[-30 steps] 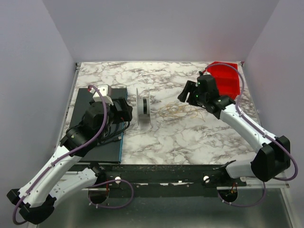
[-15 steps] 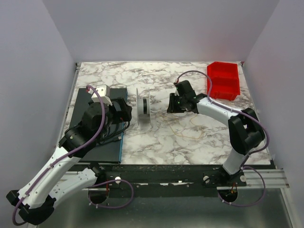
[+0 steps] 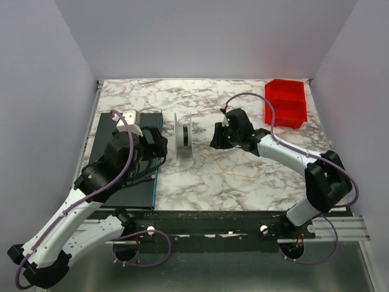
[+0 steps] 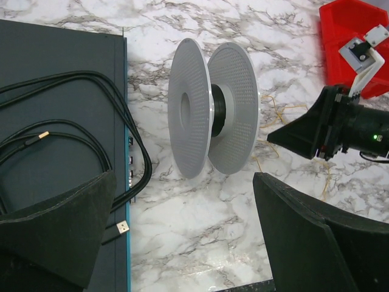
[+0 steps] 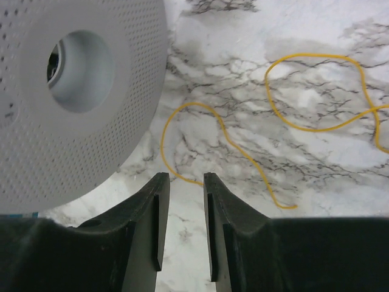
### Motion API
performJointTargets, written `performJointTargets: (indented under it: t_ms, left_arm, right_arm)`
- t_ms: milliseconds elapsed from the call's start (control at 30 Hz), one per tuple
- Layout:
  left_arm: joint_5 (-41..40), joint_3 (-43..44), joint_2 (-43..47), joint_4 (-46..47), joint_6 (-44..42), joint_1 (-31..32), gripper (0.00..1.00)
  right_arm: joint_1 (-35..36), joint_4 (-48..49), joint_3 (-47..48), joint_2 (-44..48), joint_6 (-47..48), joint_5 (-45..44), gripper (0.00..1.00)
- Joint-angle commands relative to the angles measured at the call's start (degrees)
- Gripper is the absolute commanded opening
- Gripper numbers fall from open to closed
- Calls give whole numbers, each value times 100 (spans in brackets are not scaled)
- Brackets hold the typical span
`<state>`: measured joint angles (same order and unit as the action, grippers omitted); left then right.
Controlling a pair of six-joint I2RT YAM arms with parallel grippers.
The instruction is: Wrap the cables
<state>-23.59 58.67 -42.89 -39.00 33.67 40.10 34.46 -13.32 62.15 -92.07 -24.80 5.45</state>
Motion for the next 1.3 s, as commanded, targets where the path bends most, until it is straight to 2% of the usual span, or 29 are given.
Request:
performJointTargets:
  t_ms: [0, 200, 367, 667, 933, 1000, 1167, 1200, 1267]
  left_arm:
    - [-59, 105, 24, 19, -18, -45, 99]
    - [-40, 144, 27, 16, 30, -37, 99]
    - [-66, 193, 31, -24, 19, -45, 99]
    - [-32, 195, -56, 32, 25, -52, 99]
    - [-5, 191, -79, 66, 25, -55, 99]
    - [-5, 181, -70, 66, 26, -53, 99]
    - [-82, 107, -66, 92, 26, -54, 99]
    - [-84, 72, -79, 126, 23, -52, 99]
    - [-50, -22, -124, 205, 32, -56, 99]
  right_arm:
    - [238, 729, -563, 148, 287, 342, 34]
    - [404, 1219, -825, -97, 451, 21, 35]
    - [512, 1798, -1192, -25, 547, -296, 42]
    - [864, 1984, -1230, -237, 867, -831, 50]
    - [977, 1775, -968, -698, 857, -1871, 51]
    - [980, 1819, -955, -666, 810, -1955, 44]
    - [969, 1615, -853, -380, 758, -1806, 6]
    - [970, 1465, -767, -283, 751, -1775, 1]
    - [968, 875, -574, 34, 762, -1650, 1]
